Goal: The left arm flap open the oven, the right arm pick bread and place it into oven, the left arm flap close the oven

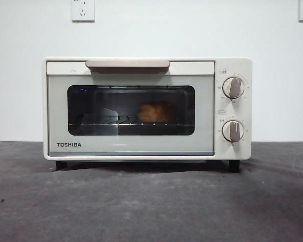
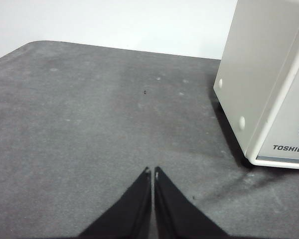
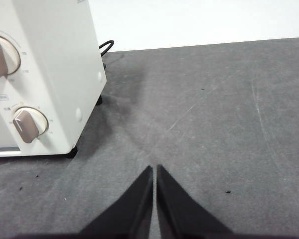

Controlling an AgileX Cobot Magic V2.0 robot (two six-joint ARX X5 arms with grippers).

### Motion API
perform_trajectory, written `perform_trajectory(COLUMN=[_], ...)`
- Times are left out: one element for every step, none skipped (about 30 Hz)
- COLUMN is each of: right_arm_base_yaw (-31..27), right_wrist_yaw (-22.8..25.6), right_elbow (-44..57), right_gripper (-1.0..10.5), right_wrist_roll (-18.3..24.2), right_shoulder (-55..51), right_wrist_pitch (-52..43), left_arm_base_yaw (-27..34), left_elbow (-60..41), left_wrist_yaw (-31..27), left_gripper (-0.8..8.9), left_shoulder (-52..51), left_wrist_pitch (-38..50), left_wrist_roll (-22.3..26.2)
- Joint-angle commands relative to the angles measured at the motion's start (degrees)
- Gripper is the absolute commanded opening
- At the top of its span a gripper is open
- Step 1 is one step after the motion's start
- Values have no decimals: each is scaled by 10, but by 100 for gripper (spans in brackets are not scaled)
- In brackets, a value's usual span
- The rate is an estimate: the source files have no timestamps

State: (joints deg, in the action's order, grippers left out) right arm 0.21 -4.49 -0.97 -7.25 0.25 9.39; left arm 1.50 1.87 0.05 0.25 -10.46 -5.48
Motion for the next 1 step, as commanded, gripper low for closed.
perform_trajectory(right_arm_base_yaw=[-1], right_wrist_yaw=[0], right_elbow=[4], right_gripper=[7], right_wrist_roll=[6], right_shoulder=[0], right_wrist_pitch=[-5], left_arm_base_yaw=[0], left_elbow=[-12], left_wrist_yaw=[-2], left_gripper=[20], left_shoulder=[-1], left_wrist_pitch=[-3], left_wrist_roll=[2])
